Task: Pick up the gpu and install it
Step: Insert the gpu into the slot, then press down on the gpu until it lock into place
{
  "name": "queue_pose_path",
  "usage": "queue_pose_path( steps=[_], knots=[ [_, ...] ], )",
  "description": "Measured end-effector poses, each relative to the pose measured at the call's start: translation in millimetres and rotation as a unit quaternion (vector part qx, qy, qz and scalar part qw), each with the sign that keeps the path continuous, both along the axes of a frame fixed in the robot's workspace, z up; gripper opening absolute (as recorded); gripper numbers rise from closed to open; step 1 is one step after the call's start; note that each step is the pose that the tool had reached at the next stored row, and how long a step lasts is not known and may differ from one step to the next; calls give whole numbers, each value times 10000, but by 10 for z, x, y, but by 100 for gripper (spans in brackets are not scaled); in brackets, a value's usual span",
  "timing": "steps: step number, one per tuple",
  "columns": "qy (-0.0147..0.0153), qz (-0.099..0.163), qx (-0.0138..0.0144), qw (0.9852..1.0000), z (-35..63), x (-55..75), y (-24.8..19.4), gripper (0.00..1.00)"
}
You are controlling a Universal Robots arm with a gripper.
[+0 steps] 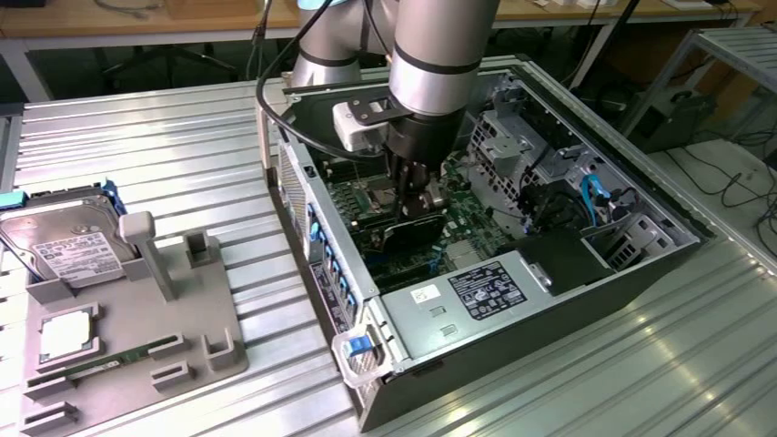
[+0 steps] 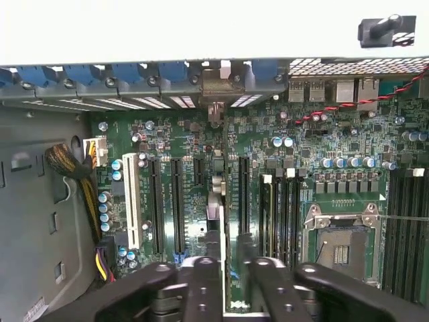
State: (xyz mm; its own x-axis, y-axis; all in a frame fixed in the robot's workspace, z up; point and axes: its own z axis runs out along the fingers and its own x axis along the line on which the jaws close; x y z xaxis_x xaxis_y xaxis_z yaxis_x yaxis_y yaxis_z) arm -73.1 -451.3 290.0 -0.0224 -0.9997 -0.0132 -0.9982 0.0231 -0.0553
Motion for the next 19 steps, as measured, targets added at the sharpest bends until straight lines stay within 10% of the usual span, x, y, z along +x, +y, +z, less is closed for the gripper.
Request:
queue_pose_path(
  steps=[3,19],
  knots=[
    [0,0,0,10000,0,0,0,11],
    [0,0,14,10000,-1,-176,-4,11]
  ],
)
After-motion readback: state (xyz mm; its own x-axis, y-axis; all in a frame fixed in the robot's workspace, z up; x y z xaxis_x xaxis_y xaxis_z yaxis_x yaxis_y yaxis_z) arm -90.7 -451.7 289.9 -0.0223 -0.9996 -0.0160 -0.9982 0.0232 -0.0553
